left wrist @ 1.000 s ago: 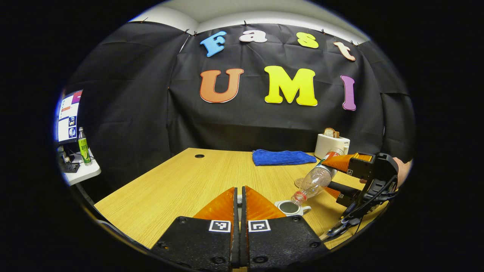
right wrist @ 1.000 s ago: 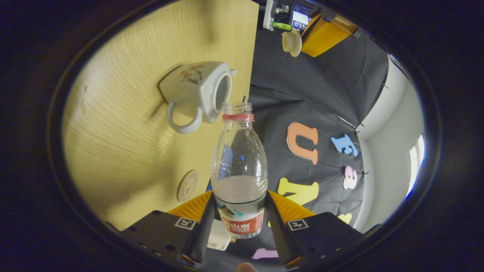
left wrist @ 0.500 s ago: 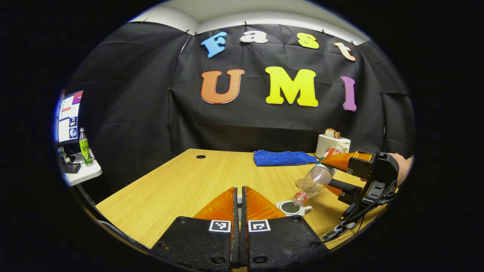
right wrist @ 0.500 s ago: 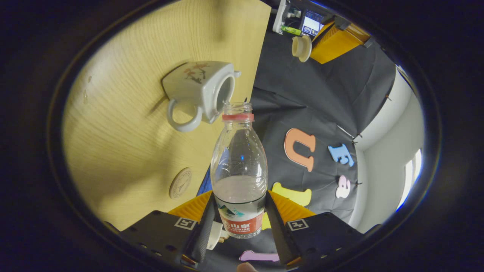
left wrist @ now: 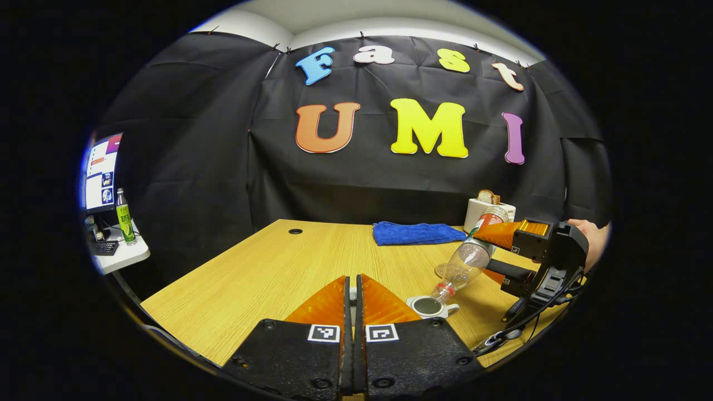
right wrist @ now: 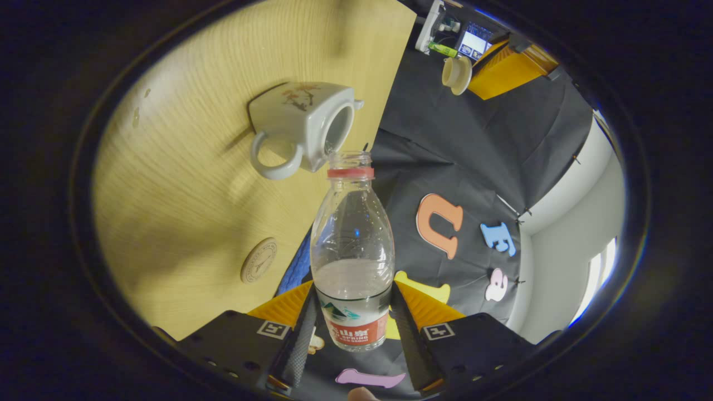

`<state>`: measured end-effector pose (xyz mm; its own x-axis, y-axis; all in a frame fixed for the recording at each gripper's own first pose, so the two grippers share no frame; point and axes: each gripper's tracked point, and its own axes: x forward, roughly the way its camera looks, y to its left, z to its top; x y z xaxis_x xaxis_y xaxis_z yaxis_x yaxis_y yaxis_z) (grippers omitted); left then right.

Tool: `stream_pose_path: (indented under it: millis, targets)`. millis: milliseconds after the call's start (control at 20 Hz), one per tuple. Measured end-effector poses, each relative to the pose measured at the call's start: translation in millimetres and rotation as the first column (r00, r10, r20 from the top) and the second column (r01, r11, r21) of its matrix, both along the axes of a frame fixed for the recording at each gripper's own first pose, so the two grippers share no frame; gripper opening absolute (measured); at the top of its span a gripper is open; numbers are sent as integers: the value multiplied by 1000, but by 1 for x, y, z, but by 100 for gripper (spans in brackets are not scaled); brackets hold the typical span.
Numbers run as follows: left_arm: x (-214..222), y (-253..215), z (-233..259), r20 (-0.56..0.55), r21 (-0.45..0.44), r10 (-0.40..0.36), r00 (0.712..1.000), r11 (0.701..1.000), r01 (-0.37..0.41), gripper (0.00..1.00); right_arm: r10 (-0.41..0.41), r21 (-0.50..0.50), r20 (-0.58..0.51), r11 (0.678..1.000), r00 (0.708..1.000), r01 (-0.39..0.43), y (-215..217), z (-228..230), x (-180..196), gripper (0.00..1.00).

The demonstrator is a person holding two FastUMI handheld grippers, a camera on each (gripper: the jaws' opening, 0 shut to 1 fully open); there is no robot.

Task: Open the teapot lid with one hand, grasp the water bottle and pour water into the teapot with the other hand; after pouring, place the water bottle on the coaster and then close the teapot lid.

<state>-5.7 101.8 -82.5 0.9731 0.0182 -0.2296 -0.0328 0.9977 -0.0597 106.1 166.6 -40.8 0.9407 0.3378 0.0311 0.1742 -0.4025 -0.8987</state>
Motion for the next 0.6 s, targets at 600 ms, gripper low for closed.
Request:
stream_pose_path:
  millis: [600]
  targets:
    - [-1,1,-2,-7,-7,1,1000,1000,-1,3,20,-63,33,998,999,-18,8,10,-6,72]
